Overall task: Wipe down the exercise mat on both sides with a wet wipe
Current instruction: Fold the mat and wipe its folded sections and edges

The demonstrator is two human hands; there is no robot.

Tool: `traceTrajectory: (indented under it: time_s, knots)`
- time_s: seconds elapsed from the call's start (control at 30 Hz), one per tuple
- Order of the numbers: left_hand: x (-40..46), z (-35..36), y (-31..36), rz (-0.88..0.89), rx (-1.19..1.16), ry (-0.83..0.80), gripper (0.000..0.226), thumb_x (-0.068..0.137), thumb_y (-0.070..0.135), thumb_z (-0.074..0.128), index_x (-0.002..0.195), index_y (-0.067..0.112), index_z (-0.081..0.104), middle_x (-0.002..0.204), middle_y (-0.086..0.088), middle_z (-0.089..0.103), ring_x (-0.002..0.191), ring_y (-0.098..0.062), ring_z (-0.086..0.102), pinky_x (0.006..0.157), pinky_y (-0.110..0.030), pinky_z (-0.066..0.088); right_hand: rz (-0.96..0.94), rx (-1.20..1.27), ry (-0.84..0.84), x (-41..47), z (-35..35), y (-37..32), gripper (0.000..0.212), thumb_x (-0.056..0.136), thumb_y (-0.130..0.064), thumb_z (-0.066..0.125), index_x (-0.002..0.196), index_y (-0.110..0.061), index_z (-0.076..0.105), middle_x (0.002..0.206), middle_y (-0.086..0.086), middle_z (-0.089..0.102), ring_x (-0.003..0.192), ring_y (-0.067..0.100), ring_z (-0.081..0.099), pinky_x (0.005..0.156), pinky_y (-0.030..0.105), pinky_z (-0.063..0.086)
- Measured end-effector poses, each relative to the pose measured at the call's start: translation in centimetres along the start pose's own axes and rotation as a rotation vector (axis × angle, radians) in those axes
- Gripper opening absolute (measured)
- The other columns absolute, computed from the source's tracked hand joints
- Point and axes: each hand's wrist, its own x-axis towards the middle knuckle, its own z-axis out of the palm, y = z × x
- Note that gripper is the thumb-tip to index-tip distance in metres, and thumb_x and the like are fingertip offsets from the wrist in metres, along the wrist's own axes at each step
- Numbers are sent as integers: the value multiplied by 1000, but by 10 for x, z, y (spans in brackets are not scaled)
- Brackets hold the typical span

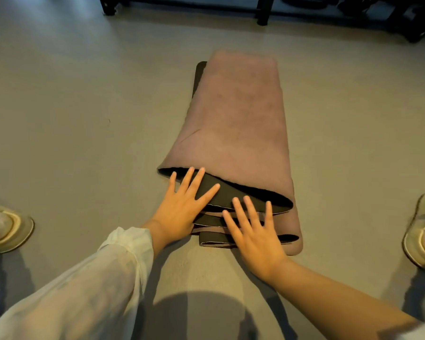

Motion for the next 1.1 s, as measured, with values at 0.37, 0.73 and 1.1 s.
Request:
traceTrajectory:
  time_s: [0.37, 0.73, 1.1]
  knots:
    - [45, -18, 3, -173, -51, -193, 115, 77, 18, 68, 143, 34, -25, 151, -19, -24, 139, -48, -3, 110, -58, 15, 292, 148, -61, 48, -30, 49, 96, 84, -55, 56, 150, -20, -5, 157, 17, 1, 142, 41, 4, 107, 64, 16]
    - [63, -66, 11, 24, 28, -354, 24, 92, 4, 48, 114, 4, 59, 121, -13, 58, 111, -28, 56, 87, -34, 46, 222, 73, -382, 70, -40, 51, 87, 90, -6, 55, 150, -16, -7, 148, 27, 18, 133, 45, 26, 95, 51, 43]
    - [-20, -64, 61, -4, 52, -323, 26, 90, 1, 48, 114, 6, 58, 118, -11, 60, 107, -29, 58, 80, -35, 42, 121, 117, -414, -9, -48, 17, 76, 94, -4, 43, 150, -11, -7, 136, 25, 31, 118, 38, 40, 86, 46, 49]
